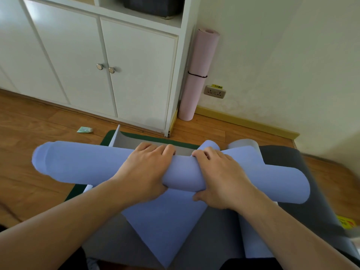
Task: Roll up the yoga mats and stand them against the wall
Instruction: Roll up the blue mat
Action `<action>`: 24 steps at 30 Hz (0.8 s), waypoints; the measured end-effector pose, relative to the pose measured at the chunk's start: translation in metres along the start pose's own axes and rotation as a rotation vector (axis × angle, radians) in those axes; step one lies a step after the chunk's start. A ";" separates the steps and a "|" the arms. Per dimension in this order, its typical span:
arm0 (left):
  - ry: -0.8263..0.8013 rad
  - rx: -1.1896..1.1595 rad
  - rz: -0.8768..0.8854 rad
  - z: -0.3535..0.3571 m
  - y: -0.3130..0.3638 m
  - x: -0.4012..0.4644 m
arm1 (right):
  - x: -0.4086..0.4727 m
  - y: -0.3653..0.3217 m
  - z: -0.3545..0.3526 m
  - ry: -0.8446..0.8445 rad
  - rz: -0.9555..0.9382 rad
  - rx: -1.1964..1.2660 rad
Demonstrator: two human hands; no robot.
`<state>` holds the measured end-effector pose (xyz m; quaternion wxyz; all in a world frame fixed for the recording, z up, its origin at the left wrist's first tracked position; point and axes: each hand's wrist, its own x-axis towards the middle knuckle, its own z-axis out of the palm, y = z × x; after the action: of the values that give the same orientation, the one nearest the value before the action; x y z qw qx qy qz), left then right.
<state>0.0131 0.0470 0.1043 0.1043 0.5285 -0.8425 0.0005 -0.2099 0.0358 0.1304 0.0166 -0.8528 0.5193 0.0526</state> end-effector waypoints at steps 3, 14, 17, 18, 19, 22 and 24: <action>-0.015 0.044 0.004 0.003 0.001 -0.002 | 0.002 0.001 0.001 0.051 0.019 0.009; -0.004 -0.003 -0.041 0.008 0.005 0.002 | -0.004 0.004 -0.003 0.027 -0.006 -0.020; -0.037 -0.067 -0.014 0.005 0.002 0.000 | -0.001 0.001 0.001 0.052 -0.029 -0.032; -0.056 -0.076 -0.018 0.005 0.001 -0.001 | -0.001 0.001 0.001 0.067 -0.029 -0.013; -0.071 -0.070 -0.020 0.006 0.001 -0.002 | 0.000 0.000 0.001 0.081 -0.023 0.004; -0.056 0.058 -0.008 0.014 0.004 -0.006 | -0.001 0.002 -0.003 0.082 0.016 0.051; -0.044 0.114 -0.013 0.018 0.007 -0.006 | -0.003 0.002 -0.004 0.064 0.024 0.073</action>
<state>0.0062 0.0537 0.0859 0.0553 0.5390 -0.8397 0.0363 -0.2131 0.0369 0.1344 0.0305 -0.8465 0.5315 0.0062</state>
